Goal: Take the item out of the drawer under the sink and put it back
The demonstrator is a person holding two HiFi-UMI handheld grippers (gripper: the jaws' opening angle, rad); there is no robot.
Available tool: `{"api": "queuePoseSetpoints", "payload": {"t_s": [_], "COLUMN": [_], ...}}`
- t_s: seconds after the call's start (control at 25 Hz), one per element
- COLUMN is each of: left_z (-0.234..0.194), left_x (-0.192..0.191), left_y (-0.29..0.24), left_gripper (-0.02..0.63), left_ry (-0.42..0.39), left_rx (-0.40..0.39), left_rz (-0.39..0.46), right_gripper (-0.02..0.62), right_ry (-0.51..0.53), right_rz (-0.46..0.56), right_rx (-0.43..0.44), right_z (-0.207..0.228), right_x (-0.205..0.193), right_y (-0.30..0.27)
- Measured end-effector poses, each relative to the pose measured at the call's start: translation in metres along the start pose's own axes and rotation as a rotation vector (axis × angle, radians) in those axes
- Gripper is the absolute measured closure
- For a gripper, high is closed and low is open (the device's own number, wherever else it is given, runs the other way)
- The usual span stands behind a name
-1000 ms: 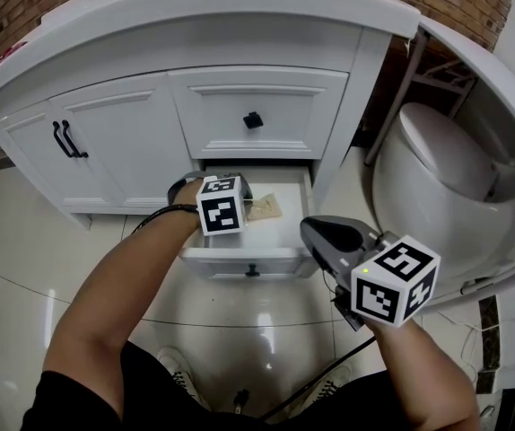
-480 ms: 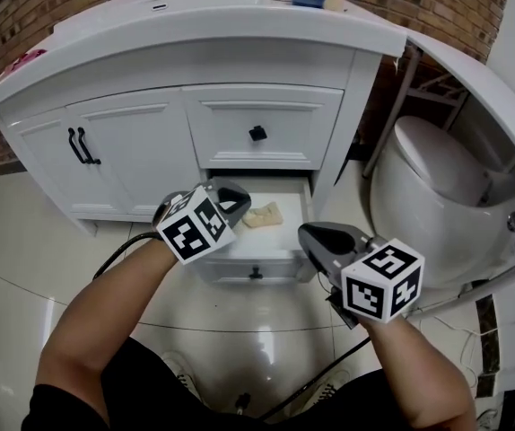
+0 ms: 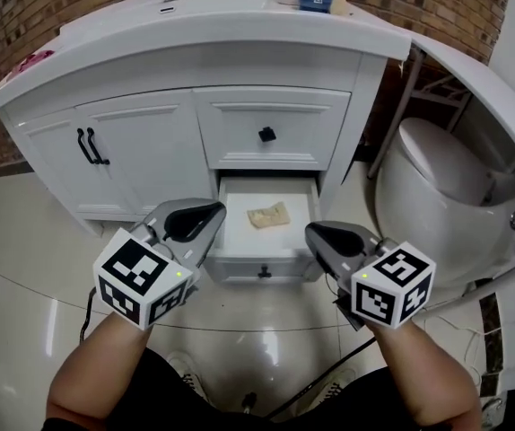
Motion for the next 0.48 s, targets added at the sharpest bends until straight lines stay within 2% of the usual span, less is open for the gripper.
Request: {"api": "queuePoseSetpoints", "payload": {"t_s": [0.12,0.32,0.48], "left_z": [0.003,0.001,0.002], "left_x": [-0.023,-0.063,-0.065], "left_y": [0.005,-0.008,-0.008], "left_gripper": [0.6,0.6,0.6], "left_ry": [0.065,0.208,0.22], "left_rx": [-0.006,-0.053,-0.068], "left_rz": [0.021,-0.049,-0.038], "right_gripper": [0.588,0.588,0.588], "right_ry": [-0.01,-0.031,-0.032], "right_rz": [-0.011,-0.057,-0.069], "right_rx": [-0.008,-0.006,-0.002], "right_z": [0.001,0.002,0.001], "right_x": [-0.004,-0.016,-0.017], "right_y": [-0.001,-0.005,-0.008]}}
Point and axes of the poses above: the fingertips, and each gripper's own axes: y backward along the fingers, z to its right, x out of its top, the point moved 8 cm from there along y, backward along the fingers, and after that the axes turned 7 degrees about y, right-handed, at the moved point
